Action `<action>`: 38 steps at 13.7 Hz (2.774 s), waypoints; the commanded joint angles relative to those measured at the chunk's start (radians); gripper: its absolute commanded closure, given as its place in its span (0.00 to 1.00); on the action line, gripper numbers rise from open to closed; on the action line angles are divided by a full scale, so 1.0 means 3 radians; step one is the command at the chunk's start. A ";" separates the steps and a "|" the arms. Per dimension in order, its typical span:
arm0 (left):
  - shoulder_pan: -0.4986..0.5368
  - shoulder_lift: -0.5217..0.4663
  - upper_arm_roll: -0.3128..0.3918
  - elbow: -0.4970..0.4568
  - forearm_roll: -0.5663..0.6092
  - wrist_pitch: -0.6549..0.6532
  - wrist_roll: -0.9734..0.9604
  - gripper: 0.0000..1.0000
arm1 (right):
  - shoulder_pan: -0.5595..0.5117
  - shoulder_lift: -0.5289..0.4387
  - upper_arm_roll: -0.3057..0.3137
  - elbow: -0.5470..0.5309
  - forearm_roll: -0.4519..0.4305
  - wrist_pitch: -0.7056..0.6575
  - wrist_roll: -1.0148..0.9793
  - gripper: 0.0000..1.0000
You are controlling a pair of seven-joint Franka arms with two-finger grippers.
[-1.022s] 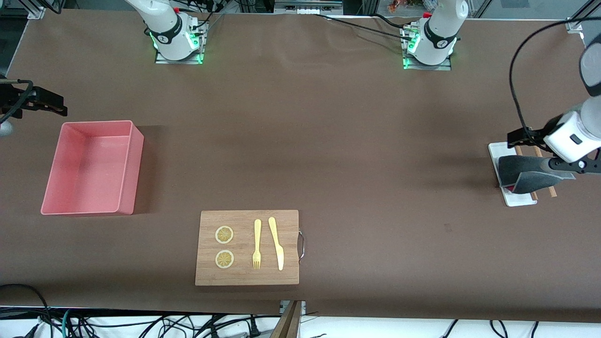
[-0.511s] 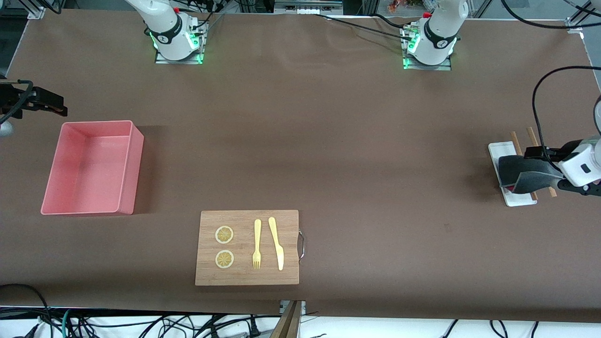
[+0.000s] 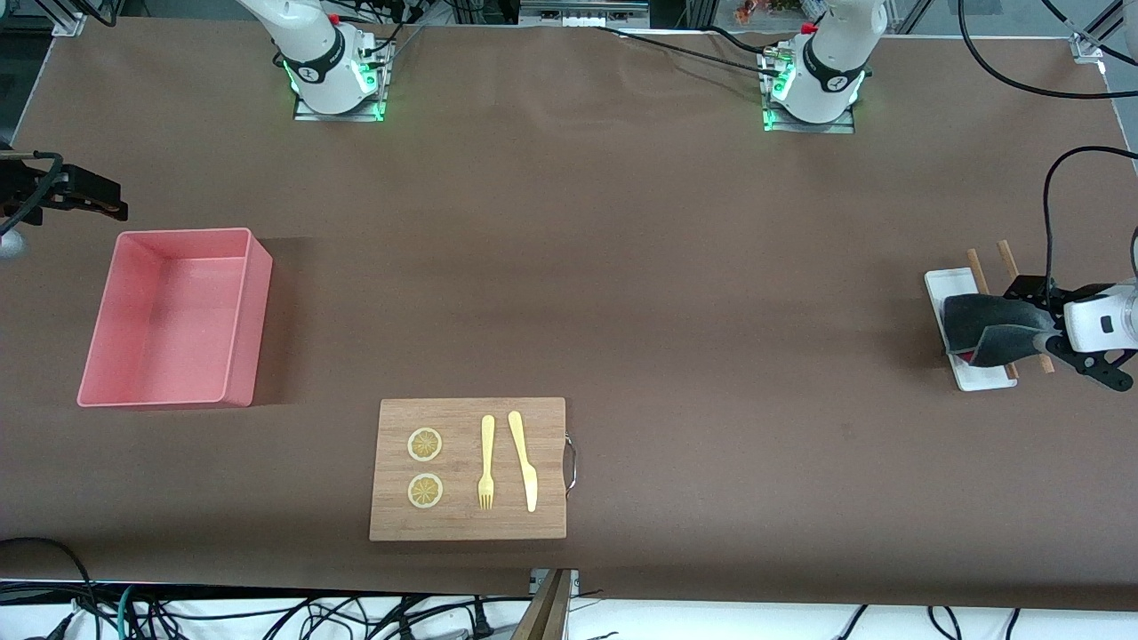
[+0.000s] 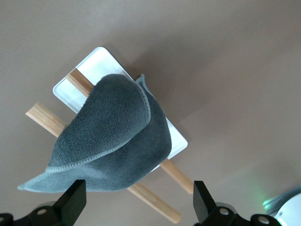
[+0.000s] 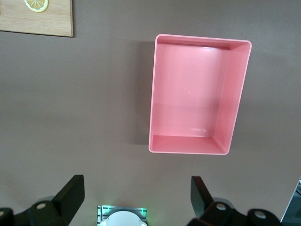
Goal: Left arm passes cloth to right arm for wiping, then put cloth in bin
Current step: 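Lower the left gripper onto the grey cloth and grasp it, then lift the cloth with the left gripper while the right gripper approaches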
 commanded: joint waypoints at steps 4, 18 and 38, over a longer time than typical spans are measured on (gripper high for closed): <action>0.0060 0.0510 0.0099 0.0670 0.0077 0.0026 0.1276 0.00 | -0.0015 0.0009 -0.0011 0.0043 0.0040 -0.0003 -0.0017 0.00; 0.0188 0.0726 0.0151 0.0815 -0.0046 0.0170 0.1600 0.16 | -0.0030 0.0034 -0.0026 0.0043 0.0035 0.0119 -0.0017 0.00; -0.0123 0.0429 0.0100 0.1498 -0.0138 -0.0861 0.1478 1.00 | -0.0102 0.0050 -0.0057 0.0048 0.0025 0.0232 -0.0007 0.00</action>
